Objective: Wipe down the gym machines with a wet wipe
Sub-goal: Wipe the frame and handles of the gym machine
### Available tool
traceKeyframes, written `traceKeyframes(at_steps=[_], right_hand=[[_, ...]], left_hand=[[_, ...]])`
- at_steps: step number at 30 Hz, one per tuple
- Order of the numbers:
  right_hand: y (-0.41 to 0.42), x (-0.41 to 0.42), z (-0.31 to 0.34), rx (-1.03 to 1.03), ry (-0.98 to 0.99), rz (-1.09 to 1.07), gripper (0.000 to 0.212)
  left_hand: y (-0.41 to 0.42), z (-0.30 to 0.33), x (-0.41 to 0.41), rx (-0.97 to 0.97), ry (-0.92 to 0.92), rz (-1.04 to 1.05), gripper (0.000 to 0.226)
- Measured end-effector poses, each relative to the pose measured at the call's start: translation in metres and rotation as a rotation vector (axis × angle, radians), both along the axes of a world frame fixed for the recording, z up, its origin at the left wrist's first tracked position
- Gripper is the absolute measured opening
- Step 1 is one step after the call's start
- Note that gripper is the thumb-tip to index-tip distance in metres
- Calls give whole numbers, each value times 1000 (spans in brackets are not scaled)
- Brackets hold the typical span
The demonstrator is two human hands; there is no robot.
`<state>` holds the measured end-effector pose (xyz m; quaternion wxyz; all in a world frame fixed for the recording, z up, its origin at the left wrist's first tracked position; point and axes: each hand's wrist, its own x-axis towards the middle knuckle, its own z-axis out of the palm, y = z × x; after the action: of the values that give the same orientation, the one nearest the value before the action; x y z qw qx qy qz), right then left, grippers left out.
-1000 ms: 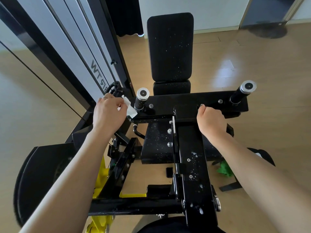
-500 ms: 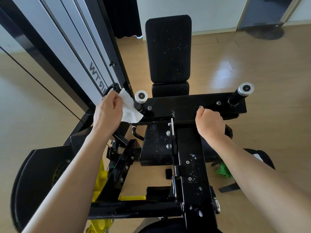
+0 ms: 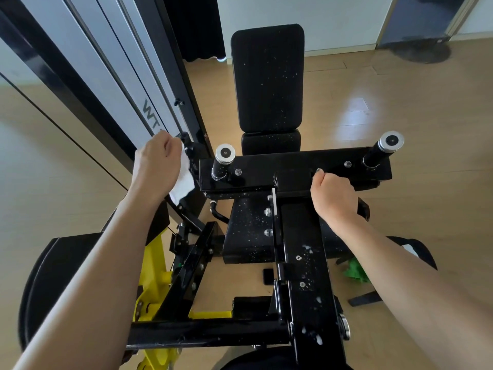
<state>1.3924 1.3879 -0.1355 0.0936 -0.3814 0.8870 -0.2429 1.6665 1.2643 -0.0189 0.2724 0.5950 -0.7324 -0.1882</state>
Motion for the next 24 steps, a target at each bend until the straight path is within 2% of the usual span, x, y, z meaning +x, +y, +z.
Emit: traceKeyframes(at_steps=[3, 6, 9, 12, 14, 17, 19, 22, 24], right_hand=[[1, 0, 0, -13, 8, 6, 60], [1, 1, 0, -10, -3, 0, 60], [0, 0, 0, -9, -6, -4, 60], [1, 1, 0, -22, -7, -2, 59], [1, 1, 0, -26, -8, -3, 60], [0, 1, 0, -22, -12, -2, 60], [0, 1, 0, -23, -17, -3, 60], [1, 1, 1, -30, -15, -3, 59], [1, 1, 1, -28, -16, -4, 59]], left_hand=[[3, -3, -3, -44, -57, 18, 31], [16, -1, -21, 41, 71, -79, 30], [32, -2, -37, 236, 350, -124, 26], [41, 5, -34, 514, 805, -29, 26], [45, 5, -25, 589, 933, -50, 29], [51, 1, -17, 557, 817, -205, 43], [51, -7, -15, 452, 641, -317, 39], [47, -23, -22, 200, 384, -314, 42], [44, -32, -31, 8, 319, -271, 31]])
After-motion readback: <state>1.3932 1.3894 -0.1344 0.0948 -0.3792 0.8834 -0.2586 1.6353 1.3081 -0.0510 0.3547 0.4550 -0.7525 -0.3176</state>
